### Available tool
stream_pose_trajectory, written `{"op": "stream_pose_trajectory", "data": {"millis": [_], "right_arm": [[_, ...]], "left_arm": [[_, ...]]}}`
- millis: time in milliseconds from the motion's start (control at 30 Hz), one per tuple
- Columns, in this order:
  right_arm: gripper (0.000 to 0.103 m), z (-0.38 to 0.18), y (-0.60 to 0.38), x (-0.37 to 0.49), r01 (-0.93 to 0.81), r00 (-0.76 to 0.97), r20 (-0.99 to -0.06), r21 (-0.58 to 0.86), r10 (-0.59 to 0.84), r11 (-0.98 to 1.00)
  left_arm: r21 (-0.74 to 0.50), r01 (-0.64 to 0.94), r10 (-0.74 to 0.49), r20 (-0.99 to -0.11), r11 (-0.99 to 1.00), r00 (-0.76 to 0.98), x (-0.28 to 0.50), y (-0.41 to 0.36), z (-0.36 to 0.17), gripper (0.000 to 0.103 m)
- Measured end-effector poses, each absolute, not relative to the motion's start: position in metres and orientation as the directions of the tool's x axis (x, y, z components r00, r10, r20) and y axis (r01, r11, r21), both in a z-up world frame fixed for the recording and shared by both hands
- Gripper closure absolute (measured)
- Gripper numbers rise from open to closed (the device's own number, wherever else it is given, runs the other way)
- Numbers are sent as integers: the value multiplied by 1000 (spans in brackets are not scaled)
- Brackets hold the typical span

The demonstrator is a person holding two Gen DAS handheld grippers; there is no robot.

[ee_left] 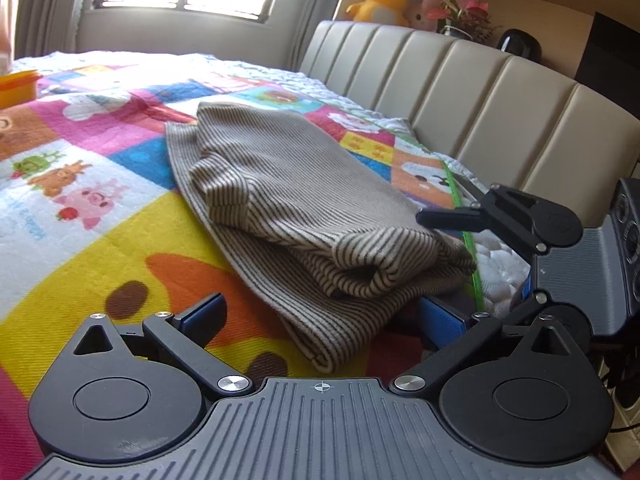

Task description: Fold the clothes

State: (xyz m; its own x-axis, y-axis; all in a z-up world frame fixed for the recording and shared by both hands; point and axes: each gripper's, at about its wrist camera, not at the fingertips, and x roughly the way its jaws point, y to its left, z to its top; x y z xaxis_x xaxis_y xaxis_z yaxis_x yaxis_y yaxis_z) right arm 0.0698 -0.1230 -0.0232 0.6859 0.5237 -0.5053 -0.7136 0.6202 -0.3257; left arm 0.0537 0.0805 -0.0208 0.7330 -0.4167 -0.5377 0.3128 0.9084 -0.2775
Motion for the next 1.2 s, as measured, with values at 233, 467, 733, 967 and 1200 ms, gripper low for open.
{"op": "stream_pose_trajectory", "data": {"millis": [233,467,733,967,1200], "right_arm": [[28,-5,-163,124,-625,582,-552,167,597,763],[26,-9,-145,96,-682,633,-552,-66,543,728],[18,-37,-121,70,-606,793,-467,-548,391,576],[62,-29,-107,80,-640,765,-499,-517,408,568],[73,-35,-101,57,-661,749,-539,-556,386,504]], "left_arm": [[-216,334,-397,-538,918,743,43,87,-18,0],[-178,302,-349,-564,937,748,69,74,-26,0],[-307,255,-386,-517,917,764,98,84,-18,0],[-341,248,-401,-514,907,758,83,95,-15,0],[-385,222,-382,-410,896,828,61,140,21,0]]}}
